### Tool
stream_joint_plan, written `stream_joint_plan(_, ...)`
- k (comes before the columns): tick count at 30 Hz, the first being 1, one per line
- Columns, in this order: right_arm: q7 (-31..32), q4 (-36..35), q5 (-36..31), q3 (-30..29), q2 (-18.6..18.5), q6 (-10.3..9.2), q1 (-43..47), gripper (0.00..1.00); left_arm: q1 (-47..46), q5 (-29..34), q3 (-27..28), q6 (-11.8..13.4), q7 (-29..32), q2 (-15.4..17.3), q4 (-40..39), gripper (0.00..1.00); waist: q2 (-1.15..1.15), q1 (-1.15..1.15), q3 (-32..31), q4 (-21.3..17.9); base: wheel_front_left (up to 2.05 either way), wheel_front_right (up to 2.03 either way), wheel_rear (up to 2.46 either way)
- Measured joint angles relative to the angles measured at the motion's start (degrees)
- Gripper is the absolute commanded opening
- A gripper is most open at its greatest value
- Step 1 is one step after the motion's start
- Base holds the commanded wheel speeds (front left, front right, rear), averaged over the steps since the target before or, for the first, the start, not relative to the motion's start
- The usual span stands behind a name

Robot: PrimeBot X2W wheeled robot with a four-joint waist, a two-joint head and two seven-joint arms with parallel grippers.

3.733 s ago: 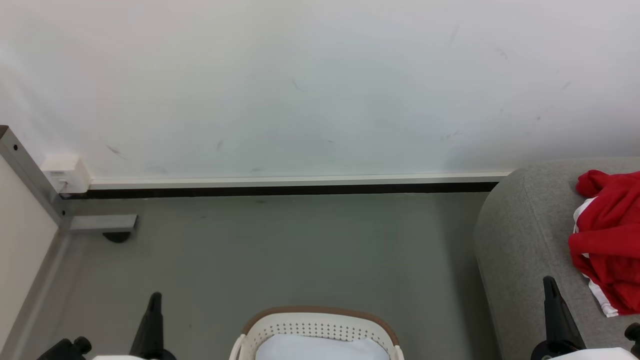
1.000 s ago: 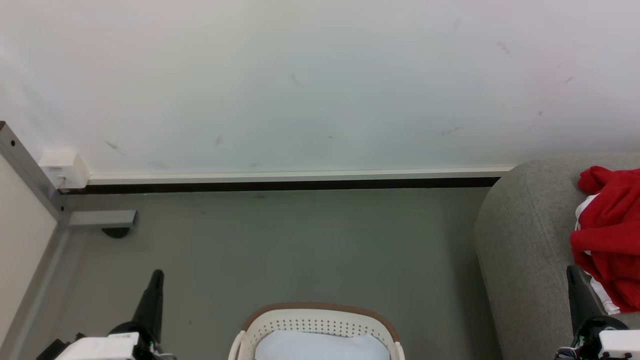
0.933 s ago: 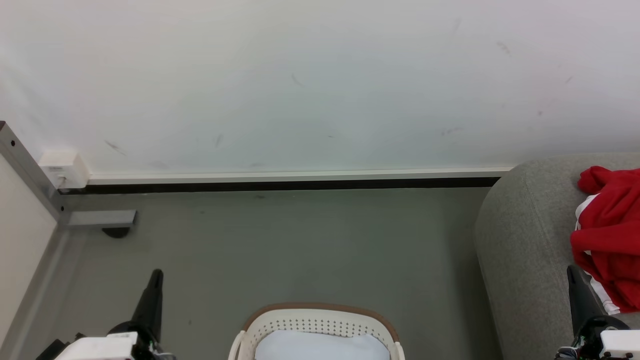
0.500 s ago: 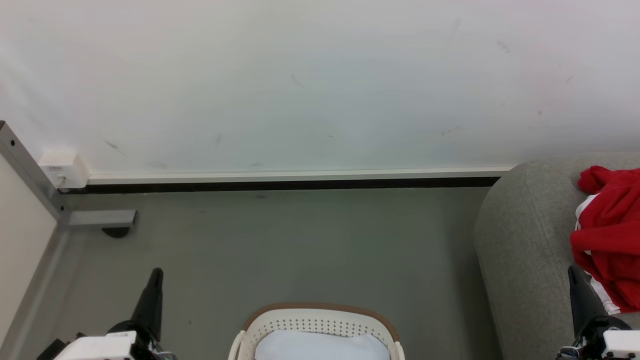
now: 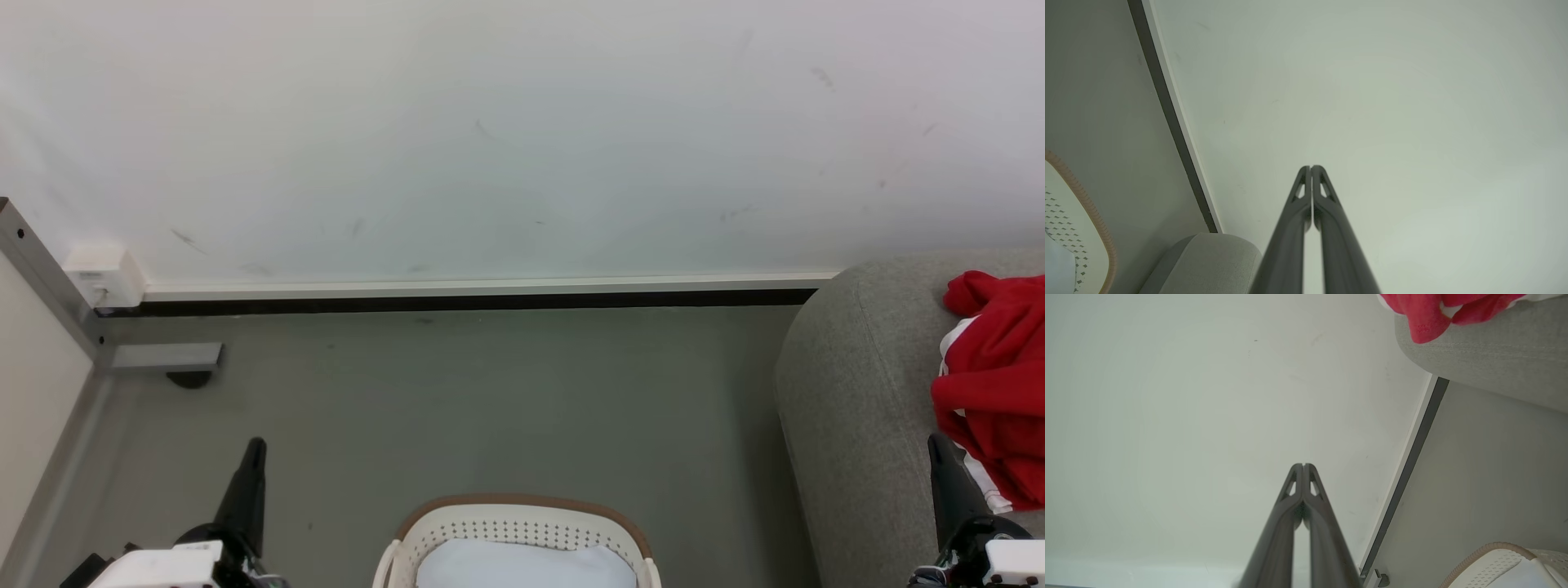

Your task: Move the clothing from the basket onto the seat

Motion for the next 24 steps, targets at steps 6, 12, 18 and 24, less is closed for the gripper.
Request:
stream_joint_plan(6, 0.1, 0.0, -0.1, -0.1, 0.1, 0.00, 0.0, 0.00, 0.0, 0.0, 0.0, 0.0, 0.0, 0.0, 0.0, 0.00, 0.00, 0.00, 0.0, 0.0, 0.00, 0.00, 0.00)
stream_joint_plan(12, 0.2, 0.0, -0.1, -0.2, 0.1, 0.00, 0.0, 0.00, 0.0, 0.0, 0.0, 0.0, 0.0, 0.0, 0.0, 0.00, 0.00, 0.00, 0.0, 0.0, 0.00, 0.00, 0.00)
stream_joint_plan(18, 0.2, 0.0, -0.2, -0.3, 0.2, 0.00, 0.0, 0.00, 0.0, 0.0, 0.0, 0.0, 0.0, 0.0, 0.0, 0.00, 0.00, 0.00, 0.0, 0.0, 0.00, 0.00, 0.00)
stream_joint_plan(24, 0.3, 0.0, -0.2, -0.3, 0.2, 0.00, 0.0, 0.00, 0.0, 0.0, 0.0, 0.0, 0.0, 0.0, 0.0, 0.00, 0.00, 0.00, 0.0, 0.0, 0.00, 0.00, 0.00)
